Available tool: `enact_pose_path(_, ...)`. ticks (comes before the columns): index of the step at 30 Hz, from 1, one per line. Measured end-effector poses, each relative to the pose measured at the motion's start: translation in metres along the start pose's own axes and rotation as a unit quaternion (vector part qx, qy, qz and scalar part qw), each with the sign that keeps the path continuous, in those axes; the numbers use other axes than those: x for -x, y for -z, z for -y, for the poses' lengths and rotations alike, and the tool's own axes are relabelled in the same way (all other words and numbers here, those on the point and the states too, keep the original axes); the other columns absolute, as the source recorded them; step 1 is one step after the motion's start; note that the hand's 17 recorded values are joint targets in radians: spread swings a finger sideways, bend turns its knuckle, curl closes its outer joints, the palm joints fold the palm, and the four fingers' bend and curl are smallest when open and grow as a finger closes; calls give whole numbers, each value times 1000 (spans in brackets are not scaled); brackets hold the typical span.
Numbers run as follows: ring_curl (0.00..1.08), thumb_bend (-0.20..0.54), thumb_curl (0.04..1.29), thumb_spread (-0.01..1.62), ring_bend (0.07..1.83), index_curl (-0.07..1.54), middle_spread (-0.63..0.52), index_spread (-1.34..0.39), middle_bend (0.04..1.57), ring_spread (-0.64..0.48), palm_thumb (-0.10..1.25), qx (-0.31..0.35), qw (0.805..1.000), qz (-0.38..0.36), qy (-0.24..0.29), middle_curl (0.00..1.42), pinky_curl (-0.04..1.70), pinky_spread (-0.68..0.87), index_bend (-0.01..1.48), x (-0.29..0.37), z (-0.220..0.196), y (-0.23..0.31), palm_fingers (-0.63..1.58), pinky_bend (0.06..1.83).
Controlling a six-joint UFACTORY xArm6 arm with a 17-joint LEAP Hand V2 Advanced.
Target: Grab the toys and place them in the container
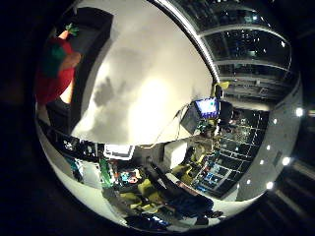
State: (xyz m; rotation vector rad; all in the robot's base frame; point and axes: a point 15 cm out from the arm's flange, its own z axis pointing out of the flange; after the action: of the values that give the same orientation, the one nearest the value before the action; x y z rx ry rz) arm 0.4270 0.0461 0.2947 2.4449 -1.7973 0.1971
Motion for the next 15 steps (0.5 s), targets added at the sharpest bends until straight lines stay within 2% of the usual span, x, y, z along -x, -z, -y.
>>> enact_pose_path(6,135,-17,463,968,197,601,-288,-428,494,-61,1035,-27,999,4,19,418,129,372,1084,42,47,-7,554,177)
enact_pose_path(7,150,-20,461,971,229,594,-270,-435,428,-68,1032,-33,999,6,20,402,140,368,1039,45,55,-8,505,205)
enact_pose_path(8,162,-23,459,975,244,584,-250,-436,396,-58,1023,-39,999,8,20,396,157,368,965,48,61,-11,444,246)
enact_pose_path(9,194,-30,453,987,330,516,-178,-442,303,-29,988,-44,999,11,22,370,200,380,688,50,67,-14,289,373)
enact_pose_path(10,205,-38,447,990,370,438,-129,-451,251,-2,955,-47,998,16,24,351,221,391,491,53,72,-17,215,444)
enact_pose_path(11,218,-40,438,981,411,368,-67,-465,202,35,911,-46,998,19,25,336,244,394,302,55,74,-21,171,512)
enact_pose_path(12,226,-41,429,961,440,326,-26,-470,173,65,875,-45,998,20,25,322,257,403,182,54,75,-23,132,555)
enact_pose_path(14,232,-50,424,947,457,297,4,-470,155,84,848,-44,998,20,30,312,270,409,113,53,75,-25,89,595)
enact_pose_path(15,245,-40,416,933,502,256,50,-471,170,123,819,-43,998,20,31,304,290,423,96,52,74,-25,38,668)
